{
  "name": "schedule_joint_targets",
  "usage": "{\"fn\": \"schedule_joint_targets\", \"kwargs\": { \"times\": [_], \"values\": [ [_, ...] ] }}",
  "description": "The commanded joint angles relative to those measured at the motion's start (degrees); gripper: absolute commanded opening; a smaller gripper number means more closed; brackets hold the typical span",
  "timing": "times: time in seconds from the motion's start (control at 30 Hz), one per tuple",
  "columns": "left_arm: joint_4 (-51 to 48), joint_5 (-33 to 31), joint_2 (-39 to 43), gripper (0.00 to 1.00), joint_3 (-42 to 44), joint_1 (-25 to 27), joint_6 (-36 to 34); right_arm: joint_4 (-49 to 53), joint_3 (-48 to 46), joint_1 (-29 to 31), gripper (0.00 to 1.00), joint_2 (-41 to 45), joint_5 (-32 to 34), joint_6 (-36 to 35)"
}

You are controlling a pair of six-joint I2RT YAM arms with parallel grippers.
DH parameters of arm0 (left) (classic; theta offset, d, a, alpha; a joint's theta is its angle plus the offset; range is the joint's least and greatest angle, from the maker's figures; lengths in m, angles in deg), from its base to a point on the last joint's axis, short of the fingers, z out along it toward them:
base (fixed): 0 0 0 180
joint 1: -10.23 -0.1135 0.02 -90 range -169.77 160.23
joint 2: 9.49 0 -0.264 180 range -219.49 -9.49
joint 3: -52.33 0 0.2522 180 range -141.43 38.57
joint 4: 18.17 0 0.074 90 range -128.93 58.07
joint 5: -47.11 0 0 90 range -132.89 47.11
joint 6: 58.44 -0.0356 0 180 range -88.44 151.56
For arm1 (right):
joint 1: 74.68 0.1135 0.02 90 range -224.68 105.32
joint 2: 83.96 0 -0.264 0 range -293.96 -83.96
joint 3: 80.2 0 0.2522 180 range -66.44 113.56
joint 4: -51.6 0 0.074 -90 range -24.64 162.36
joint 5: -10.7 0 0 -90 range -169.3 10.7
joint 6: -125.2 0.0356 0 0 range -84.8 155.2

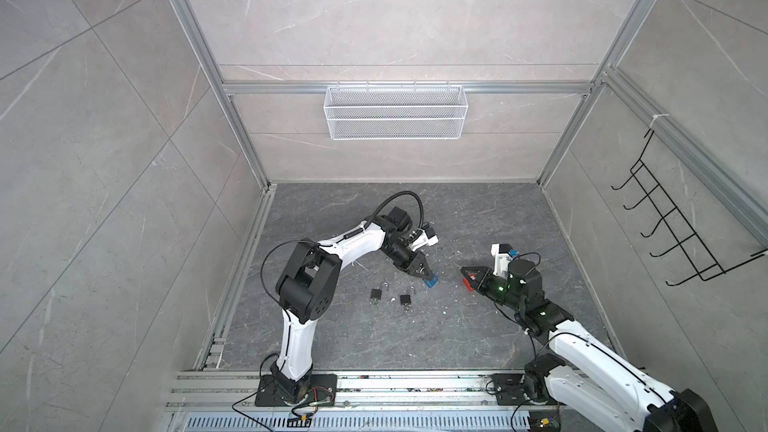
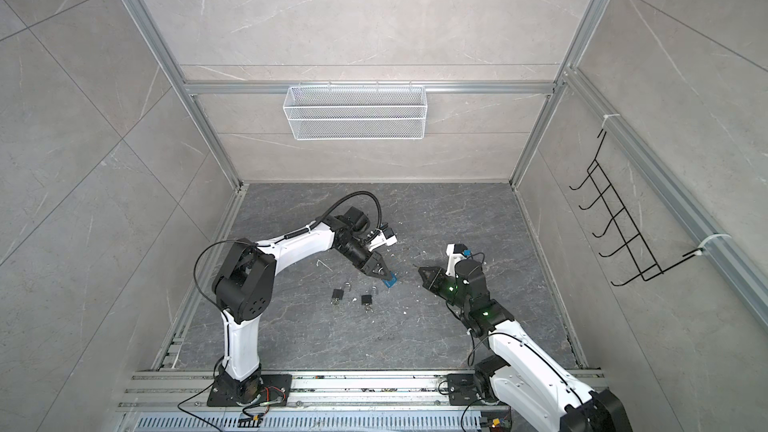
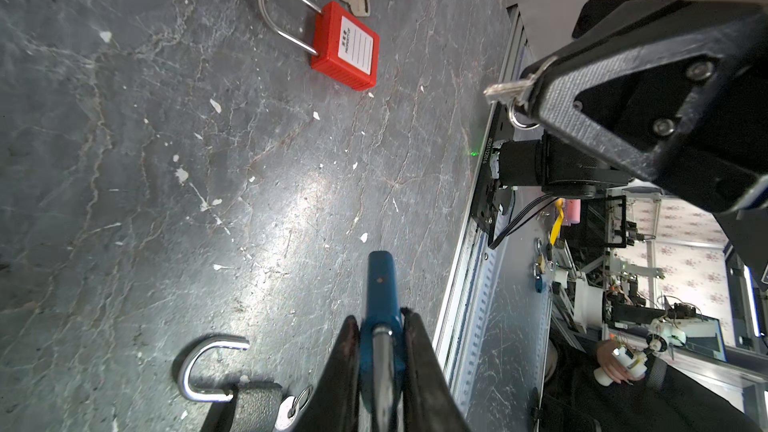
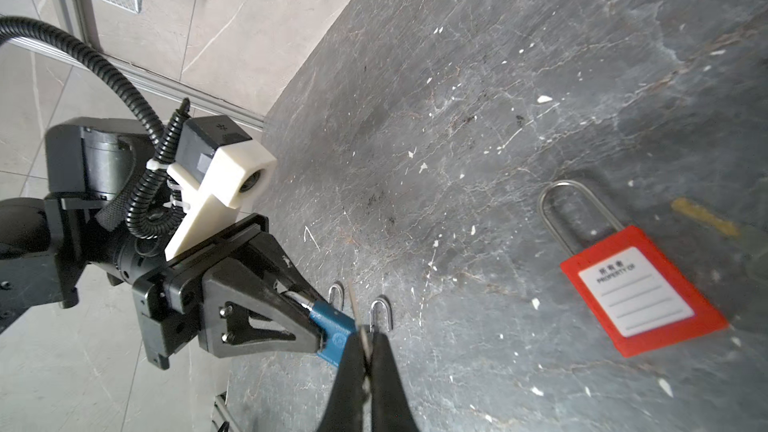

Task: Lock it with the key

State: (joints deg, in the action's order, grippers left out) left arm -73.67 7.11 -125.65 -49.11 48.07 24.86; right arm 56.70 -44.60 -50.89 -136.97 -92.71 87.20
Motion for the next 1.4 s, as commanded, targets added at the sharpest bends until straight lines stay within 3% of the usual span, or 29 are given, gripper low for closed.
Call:
{"fn": "schedule_joint_targets", "kwargs": {
  "times": [0.0, 0.33, 0.8, 0.93, 1.07, 1.2, 1.37],
  "values": [
    [-4.9, 3.8, -1.1, 0.00, -3.8, 0.7, -3.8, -5.0, -0.1, 3.1, 0.00, -3.9, 6.1, 1.3],
    [-7.6, 5.6, -8.1, 0.00, -9.4, 3.9, -6.6, -10.3, -1.3, 6.2, 0.00, -10.7, 12.3, 1.5],
    [-10.2, 6.0, -19.1, 0.00, -19.4, 4.3, -5.9, -19.4, -5.2, 6.2, 0.00, -19.7, 11.6, 3.6],
    [-9.6, 3.3, -20.9, 0.00, -21.0, 4.2, -4.2, -23.6, -6.2, 6.3, 0.00, -23.3, 10.9, 4.2],
    [-8.8, 0.6, -22.2, 0.11, -22.1, 4.3, -2.8, -26.1, -7.0, 6.3, 0.00, -25.4, 11.1, 4.7],
    [-7.8, -1.4, -22.8, 0.28, -22.9, 4.2, -1.6, -27.1, -7.3, 6.2, 0.10, -26.5, 10.9, 4.9],
    [-5.7, -3.8, -22.5, 0.40, -22.9, 4.2, 0.4, -27.1, -7.7, 6.2, 0.18, -26.7, 11.4, 5.0]
  ]
}}
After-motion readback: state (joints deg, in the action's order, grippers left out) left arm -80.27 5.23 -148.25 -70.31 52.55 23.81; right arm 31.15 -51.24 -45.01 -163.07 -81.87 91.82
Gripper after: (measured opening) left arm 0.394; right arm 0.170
